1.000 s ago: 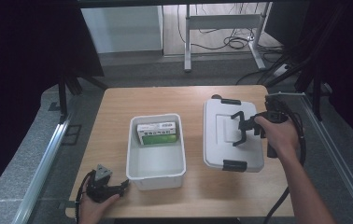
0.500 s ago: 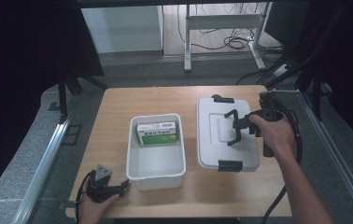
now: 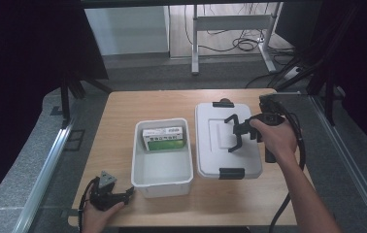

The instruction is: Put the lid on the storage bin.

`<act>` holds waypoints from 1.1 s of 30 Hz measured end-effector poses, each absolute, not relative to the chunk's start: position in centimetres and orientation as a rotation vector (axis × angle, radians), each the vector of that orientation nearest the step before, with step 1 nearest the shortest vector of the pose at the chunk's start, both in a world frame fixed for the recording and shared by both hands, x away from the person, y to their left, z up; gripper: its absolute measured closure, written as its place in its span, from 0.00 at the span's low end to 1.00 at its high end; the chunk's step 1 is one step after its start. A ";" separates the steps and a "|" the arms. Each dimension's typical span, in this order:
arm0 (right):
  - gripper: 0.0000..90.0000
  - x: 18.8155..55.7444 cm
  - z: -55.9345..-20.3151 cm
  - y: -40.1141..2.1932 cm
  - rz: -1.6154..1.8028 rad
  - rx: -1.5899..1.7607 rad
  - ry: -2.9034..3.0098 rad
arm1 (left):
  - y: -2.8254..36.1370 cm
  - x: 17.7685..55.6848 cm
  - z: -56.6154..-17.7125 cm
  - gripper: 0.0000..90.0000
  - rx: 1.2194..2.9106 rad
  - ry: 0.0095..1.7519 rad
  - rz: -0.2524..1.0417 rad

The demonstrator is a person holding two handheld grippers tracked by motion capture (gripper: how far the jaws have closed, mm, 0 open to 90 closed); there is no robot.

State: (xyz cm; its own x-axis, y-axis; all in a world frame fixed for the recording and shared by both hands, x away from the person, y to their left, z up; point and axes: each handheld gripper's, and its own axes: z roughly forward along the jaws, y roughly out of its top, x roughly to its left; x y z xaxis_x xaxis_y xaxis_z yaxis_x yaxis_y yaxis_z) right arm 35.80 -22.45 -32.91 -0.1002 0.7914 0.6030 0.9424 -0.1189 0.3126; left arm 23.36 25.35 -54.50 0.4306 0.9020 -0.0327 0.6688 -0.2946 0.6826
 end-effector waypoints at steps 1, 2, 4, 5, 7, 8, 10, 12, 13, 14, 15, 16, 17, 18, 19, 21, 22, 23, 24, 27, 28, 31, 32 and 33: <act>0.94 35.8 -32.9 -22.2 -1.023 -1.941 -1.929 | 25.3 23.4 -54.5 0.14 2.060 1.319 0.482; 0.94 35.7 -32.8 -21.9 -1.021 -1.931 -1.935 | 25.3 23.4 -54.5 0.14 2.060 1.319 0.481; 0.94 35.7 -32.7 -21.2 -1.007 -1.913 -1.953 | 25.3 23.4 -54.5 0.14 2.060 1.318 0.481; 0.94 35.8 -32.7 -20.9 -1.004 -1.910 -1.955 | 25.3 23.4 -54.5 0.14 2.060 1.318 0.481; 0.94 35.8 -32.7 -20.4 -0.997 -1.898 -1.970 | 25.3 23.3 -54.5 0.14 2.061 1.318 0.481; 0.94 35.9 -32.7 -20.1 -0.998 -1.896 -1.970 | 25.3 23.3 -54.5 0.14 2.060 1.318 0.481; 0.94 35.9 -32.7 -19.6 -0.996 -1.890 -1.974 | 25.3 23.4 -54.5 0.14 2.061 1.317 0.481; 0.94 35.9 -32.7 -19.1 -0.993 -1.885 -1.977 | 25.3 23.4 -54.5 0.14 2.062 1.316 0.480; 0.94 36.0 -32.7 -18.9 -0.988 -1.881 -1.981 | 25.3 23.4 -54.5 0.14 2.062 1.315 0.479; 0.94 36.1 -32.7 -18.5 -0.982 -1.877 -1.983 | 25.3 23.4 -54.5 0.14 2.063 1.315 0.479; 0.94 36.1 -32.8 -18.3 -0.982 -1.881 -1.979 | 25.3 23.4 -54.5 0.14 2.063 1.315 0.479; 0.94 36.1 -32.8 -18.0 -0.979 -1.878 -1.982 | 25.3 23.4 -54.5 0.14 2.063 1.314 0.479; 0.94 36.2 -32.8 -17.8 -0.978 -1.880 -1.981 | 25.3 23.4 -54.5 0.14 2.063 1.313 0.478; 0.94 36.2 -32.8 -17.6 -0.974 -1.876 -1.984 | 25.3 23.4 -54.5 0.14 2.065 1.312 0.478; 0.94 36.2 -32.8 -17.4 -0.972 -1.876 -1.985 | 25.3 23.4 -54.5 0.14 2.065 1.312 0.478; 0.94 36.3 -32.8 -16.8 -0.967 -1.869 -1.985 | 25.3 23.4 -54.5 0.14 2.066 1.310 0.478; 0.94 36.4 -32.8 -16.6 -0.964 -1.867 -1.989 | 25.3 23.4 -54.5 0.14 2.066 1.310 0.478; 0.94 36.4 -32.7 -16.5 -0.964 -1.867 -1.988 | 25.3 23.4 -54.5 0.14 2.067 1.309 0.478; 0.94 36.4 -32.7 -16.3 -0.965 -1.865 -1.992 | 25.3 23.4 -54.5 0.14 2.067 1.309 0.478; 0.94 36.5 -32.6 -15.8 -0.963 -1.862 -1.993 | 25.3 23.4 -54.5 0.14 2.068 1.308 0.477; 0.94 36.5 -32.6 -15.6 -0.957 -1.861 -1.997 | 25.3 23.4 -54.5 0.14 2.068 1.307 0.477; 0.94 36.5 -32.6 -15.1 -0.950 -1.862 -1.998 | 25.3 23.4 -54.5 0.14 2.068 1.307 0.477; 0.94 36.4 -32.6 -15.0 -0.953 -1.862 -1.996 | 25.3 23.4 -54.5 0.14 2.068 1.307 0.477; 0.94 36.4 -32.5 -14.9 -0.953 -1.858 -1.997 | 25.3 23.4 -54.5 0.14 2.068 1.307 0.477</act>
State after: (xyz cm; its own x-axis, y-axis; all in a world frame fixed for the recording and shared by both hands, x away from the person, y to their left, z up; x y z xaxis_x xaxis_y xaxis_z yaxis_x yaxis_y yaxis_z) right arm 36.40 -14.92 -32.54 -0.1544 0.7928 0.5896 0.9571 -0.0280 0.2884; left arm 23.36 25.33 -54.49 0.4405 0.8972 -0.0316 0.6659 -0.3029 0.6818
